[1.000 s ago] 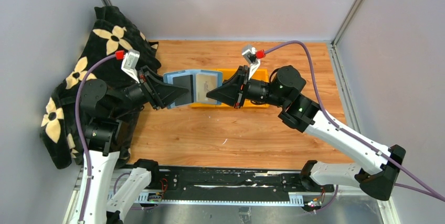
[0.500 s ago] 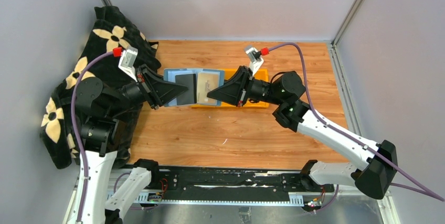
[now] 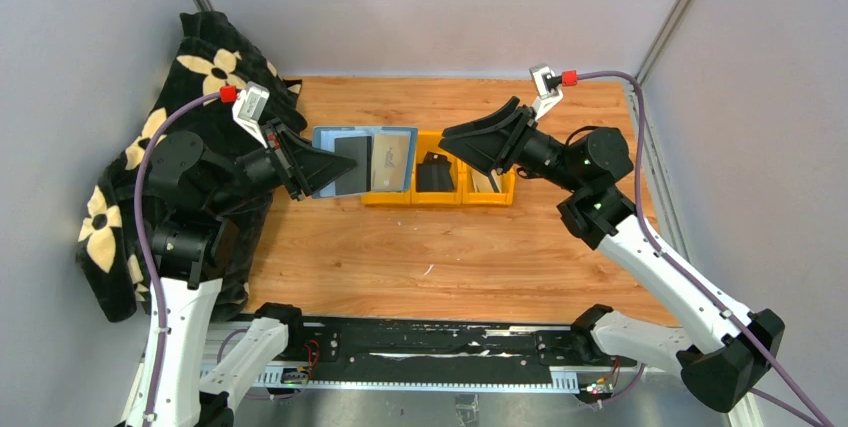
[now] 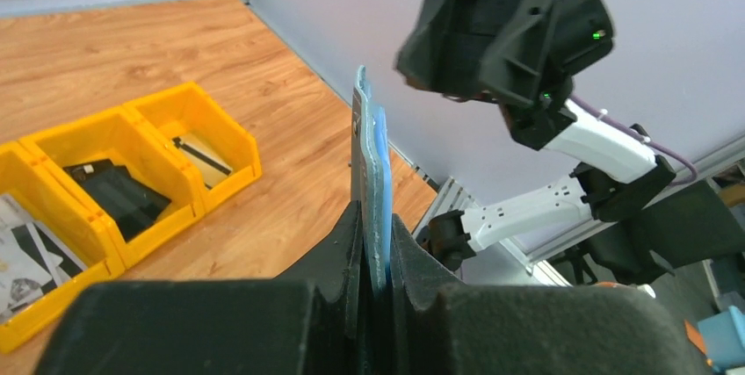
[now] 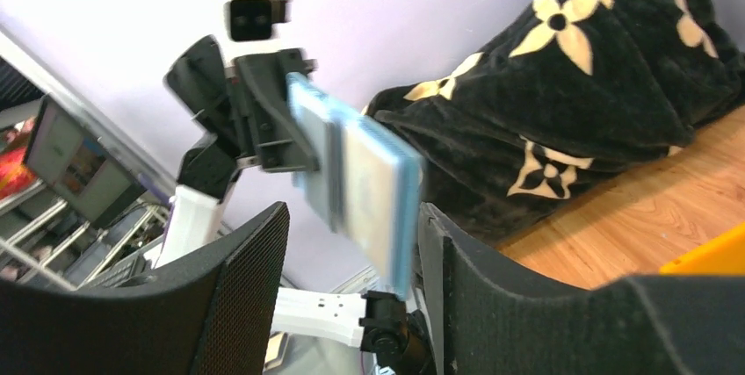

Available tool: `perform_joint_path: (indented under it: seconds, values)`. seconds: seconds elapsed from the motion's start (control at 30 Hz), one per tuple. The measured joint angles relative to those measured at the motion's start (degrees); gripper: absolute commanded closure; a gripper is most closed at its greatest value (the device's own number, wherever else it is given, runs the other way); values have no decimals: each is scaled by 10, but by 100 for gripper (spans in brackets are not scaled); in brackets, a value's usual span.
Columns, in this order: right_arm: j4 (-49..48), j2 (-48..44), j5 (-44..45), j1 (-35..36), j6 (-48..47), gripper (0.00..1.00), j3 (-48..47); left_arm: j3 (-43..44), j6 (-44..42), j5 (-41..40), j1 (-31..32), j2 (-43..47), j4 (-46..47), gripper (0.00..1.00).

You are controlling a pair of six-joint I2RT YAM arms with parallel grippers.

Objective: Take the credit cards out of the card holder
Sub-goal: Remove the credit card from the card holder.

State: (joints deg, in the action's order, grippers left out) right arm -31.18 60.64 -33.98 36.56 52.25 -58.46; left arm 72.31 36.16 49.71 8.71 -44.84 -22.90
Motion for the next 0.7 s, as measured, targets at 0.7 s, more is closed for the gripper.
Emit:
perform_joint_path:
  seconds: [0.7]
  values:
    - [-108,145,-108,75,80,44,-57,-15,59,45,0,-24,35,99]
